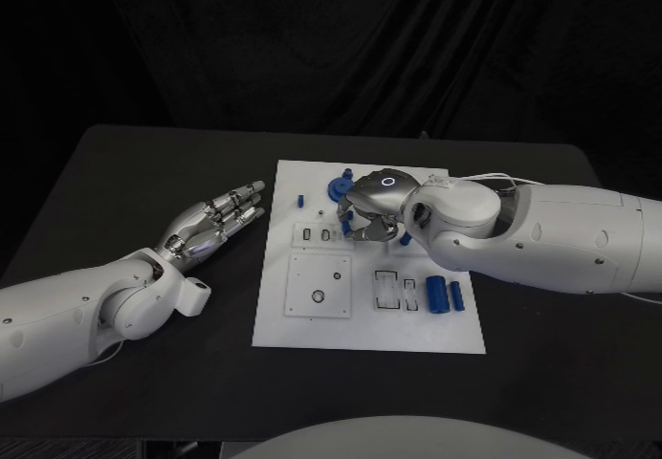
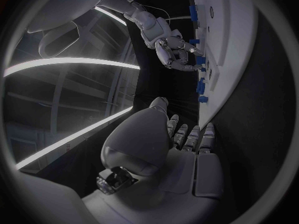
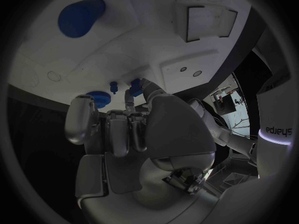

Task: Assemble the parts on the task board

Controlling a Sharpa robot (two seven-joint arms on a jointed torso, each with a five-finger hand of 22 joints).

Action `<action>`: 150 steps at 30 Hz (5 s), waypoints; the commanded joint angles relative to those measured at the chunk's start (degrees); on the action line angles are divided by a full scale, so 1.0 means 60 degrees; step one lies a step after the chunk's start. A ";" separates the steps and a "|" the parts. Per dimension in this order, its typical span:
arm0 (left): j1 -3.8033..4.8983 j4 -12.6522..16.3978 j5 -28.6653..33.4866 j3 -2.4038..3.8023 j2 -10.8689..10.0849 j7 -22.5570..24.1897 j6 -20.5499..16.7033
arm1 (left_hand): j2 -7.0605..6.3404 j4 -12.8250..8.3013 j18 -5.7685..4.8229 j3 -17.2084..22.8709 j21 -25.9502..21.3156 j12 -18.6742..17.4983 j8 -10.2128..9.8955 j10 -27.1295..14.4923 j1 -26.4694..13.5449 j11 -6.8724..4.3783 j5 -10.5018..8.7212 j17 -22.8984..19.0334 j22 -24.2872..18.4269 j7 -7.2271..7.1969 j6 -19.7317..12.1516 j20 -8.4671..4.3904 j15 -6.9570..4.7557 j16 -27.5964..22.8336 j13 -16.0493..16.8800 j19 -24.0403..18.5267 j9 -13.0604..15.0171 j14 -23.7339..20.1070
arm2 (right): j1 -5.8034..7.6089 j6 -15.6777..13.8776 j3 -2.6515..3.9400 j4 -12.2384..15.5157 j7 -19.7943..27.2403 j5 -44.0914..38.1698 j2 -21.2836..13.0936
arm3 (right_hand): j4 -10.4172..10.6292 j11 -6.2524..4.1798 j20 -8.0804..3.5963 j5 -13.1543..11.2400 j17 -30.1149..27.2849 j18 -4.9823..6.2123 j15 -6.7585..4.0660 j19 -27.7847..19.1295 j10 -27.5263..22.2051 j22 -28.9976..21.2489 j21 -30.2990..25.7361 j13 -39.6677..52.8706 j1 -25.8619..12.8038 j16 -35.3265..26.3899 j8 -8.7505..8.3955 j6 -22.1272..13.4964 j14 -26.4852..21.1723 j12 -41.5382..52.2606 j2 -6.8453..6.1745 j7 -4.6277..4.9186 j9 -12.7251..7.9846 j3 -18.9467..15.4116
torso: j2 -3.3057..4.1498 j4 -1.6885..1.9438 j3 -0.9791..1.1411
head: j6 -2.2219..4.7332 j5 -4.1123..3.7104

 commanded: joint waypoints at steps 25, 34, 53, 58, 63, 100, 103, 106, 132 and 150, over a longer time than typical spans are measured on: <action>-0.0040 0.0005 -0.0016 0.0001 -0.0006 0.0484 0.0091 | -0.0013 -0.0001 0.0149 0.0076 0.0033 0.0006 -0.0008 -0.0010 -0.0082 0.0072 -0.0070 -0.0005 -0.0003 0.0027 -0.0055 0.0052 0.0085 0.0000 -0.0001 -0.0022 -0.0014 -0.0018 | -0.0050 -0.0160 -0.0010 0.0061 0.0096 -0.0076 -0.0051 | 0.0269 0.0107 0.0095 0.0026 0.1915 0.0196 0.0083 -0.0055 0.0936 0.1565 -0.0240 0.2471 -0.0806 -0.0145 -0.1850 -0.1932 0.0670 0.0023 -0.0446 0.0052 -0.1172 -0.0245 | 0.0000 -0.0003 0.0005 | -0.0016 0.0028; -0.0036 0.0363 -0.0016 0.0003 -0.0216 0.0474 -0.0411 | -0.0081 -0.0048 0.0153 0.0090 0.0062 0.0015 0.0036 0.0023 -0.0047 0.0033 -0.0049 0.0005 0.0010 0.0136 0.0151 0.0099 0.0126 0.0016 0.0005 0.0012 0.0013 0.0016 | 0.0033 -0.1419 0.0013 0.0301 0.0396 -0.0047 -0.0401 | 0.0450 0.0099 0.0089 0.0037 0.1920 0.0194 0.0076 -0.0043 0.0919 0.1569 -0.0244 0.2458 -0.0833 -0.0142 -0.1992 -0.2276 0.0673 0.0011 -0.0573 0.0044 -0.1446 -0.0317 | -0.0002 -0.0009 0.0009 | 0.0249 0.0187; 0.0712 0.0349 -0.2115 0.0007 -0.0203 0.0371 -0.1851 | -0.0359 0.0048 0.0189 0.0119 0.0407 0.0092 0.0086 0.0646 0.0083 0.0034 -0.0456 0.0107 0.0138 0.0401 0.0849 0.0188 0.0152 0.0244 0.0107 0.0440 0.0054 0.0600 | 0.0672 -0.4183 -0.0011 0.0366 0.1657 0.1337 -0.1917 | 0.0764 0.0073 0.0041 0.0032 0.2321 0.0007 0.0031 0.0440 0.0994 0.1827 0.0712 0.2516 -0.0169 0.0296 -0.1663 -0.1600 0.0898 0.0060 -0.0363 0.0053 -0.1827 -0.0066 | -0.0328 -0.0065 0.0300 | 0.0547 0.0683; 0.0982 -0.1070 -0.2859 0.0007 0.0614 0.0565 -0.1516 | -0.0284 0.0100 0.0199 -0.0982 0.1330 0.0431 0.0300 0.2657 -0.2003 0.0223 -0.2261 0.0436 0.0472 0.0850 0.2104 0.0242 0.0186 0.0933 0.0576 0.1792 0.0177 0.2572 | 0.0684 -0.4337 -0.0018 0.0061 0.1756 0.1545 -0.2179 | 0.0800 0.0077 0.0031 0.0033 0.2380 -0.0020 0.0027 0.0506 0.0994 0.1862 0.0852 0.2516 -0.0075 0.0358 -0.1621 -0.1459 0.0926 0.0060 -0.0239 0.0065 -0.1891 0.0006 | -0.0434 -0.0093 0.0379 | 0.0480 0.0834; 0.1056 -0.1874 -0.2651 0.0007 0.1098 0.1253 -0.1308 | -0.0003 0.0073 0.0203 -0.1695 0.2493 0.1285 0.0461 0.4919 -0.3471 0.0504 -0.3447 0.0866 0.0840 0.0574 0.2932 0.0065 0.0030 0.1852 0.1143 0.3758 0.0226 0.5108 | 0.0656 -0.4360 -0.0020 -0.0235 0.1841 0.1821 -0.2171 | 0.0798 0.0081 0.0030 0.0034 0.2384 -0.0018 0.0027 0.0504 0.0994 0.1859 0.0846 0.2516 -0.0047 0.0362 -0.1621 -0.1446 0.0928 0.0060 -0.0216 0.0078 -0.1906 0.0024 | -0.0555 -0.0134 0.0497 | 0.0408 0.0841; 0.2721 -0.0245 -0.8851 0.0012 0.2843 -0.9281 0.0257 | -0.0111 0.0051 -0.1065 -0.0663 1.3852 1.4860 0.5694 1.4335 -0.3150 -0.1102 -0.3949 1.4890 1.2823 0.0074 0.6108 -0.2111 -0.2176 1.4854 1.4829 1.2919 0.7273 1.4638 | 0.0411 -0.2914 -0.0020 -0.0751 0.1210 0.1973 -0.1988 | 0.0815 0.0127 0.0043 0.0033 0.2350 -0.0004 0.0056 0.0481 0.0994 0.1836 0.0780 0.2516 0.0042 0.0326 -0.1605 -0.1340 0.0915 0.0060 -0.0074 0.0143 -0.1988 0.0106 | -0.0882 -0.0315 0.0938 | 0.0232 0.1079; 0.2751 -0.0379 -0.8882 0.0012 0.3133 -0.9825 0.0647 | -0.0150 0.0049 -0.1131 -0.0740 1.3963 1.4860 0.5872 1.4335 -0.3402 -0.1219 -0.3956 1.4890 1.3114 -0.0044 0.6281 -0.2225 -0.2291 1.4854 1.4829 1.3197 0.7805 1.4638 | 0.0408 -0.2862 -0.0020 -0.0780 0.1230 0.1973 -0.1963 | 0.0817 0.0134 0.0048 0.0028 0.2349 -0.0003 0.0062 0.0481 0.0994 0.1835 0.0781 0.2516 0.0044 0.0326 -0.1580 -0.1273 0.0915 0.0060 -0.0068 0.0149 -0.1998 0.0109 | -0.0902 -0.0318 0.0942 | 0.0148 0.1054; 0.2764 -0.0476 -0.8896 0.0012 0.3339 -1.0206 0.0863 | -0.0209 0.0049 -0.1158 -0.0840 1.4001 1.4860 0.5998 1.4335 -0.3602 -0.1299 -0.4019 1.4890 1.3232 -0.0125 0.6417 -0.2302 -0.2369 1.4854 1.4829 1.3318 0.8185 1.4638 | 0.0394 -0.2834 -0.0020 -0.0801 0.1248 0.1973 -0.1946 | 0.0817 0.0134 0.0048 0.0028 0.2349 -0.0004 0.0062 0.0482 0.0994 0.1836 0.0784 0.2516 0.0044 0.0325 -0.1578 -0.1266 0.0915 0.0060 -0.0068 0.0150 -0.1999 0.0108 | -0.0917 -0.0339 0.0957 | 0.0082 0.1054; 0.2708 -0.0843 -0.8911 0.0009 0.4244 -1.0912 0.0596 | -0.0345 0.0001 -0.1163 -0.0949 1.3901 1.4860 0.3962 1.4335 -0.3715 -0.1254 -0.3633 1.4890 1.3265 -0.0017 0.6853 -0.2343 -0.2374 1.4854 1.4829 1.3420 0.8034 1.4638 | 0.0359 -0.2923 -0.0020 -0.0814 0.1337 0.1974 -0.1944 | 0.0841 0.0149 0.0058 0.0022 0.2355 -0.0004 0.0073 0.0484 0.0994 0.1835 0.0787 0.2516 0.0013 0.0332 -0.1530 -0.1120 0.0919 0.0060 -0.0076 0.0169 -0.2030 0.0092 | -0.0911 -0.0411 0.1004 | -0.0192 0.1027; 0.2469 -0.0925 -0.8911 0.0009 0.4440 -1.1029 0.0759 | -0.0478 -0.0112 -0.1168 -0.0861 1.3887 1.4860 0.3247 1.4335 -0.3441 -0.1229 -0.3631 1.4890 1.3315 0.0006 0.7207 -0.2306 -0.2348 1.4854 1.4829 1.3458 0.7763 1.4638 | 0.0360 -0.2848 -0.0020 -0.0804 0.1318 0.1974 -0.1901 | 0.0846 0.0152 0.0061 0.0021 0.2328 0.0000 0.0076 0.0478 0.0994 0.1830 0.0772 0.2516 0.0006 0.0303 -0.1524 -0.1098 0.0907 0.0060 -0.0083 0.0174 -0.2038 0.0086 | -0.0915 -0.0408 0.0994 | -0.0232 0.1098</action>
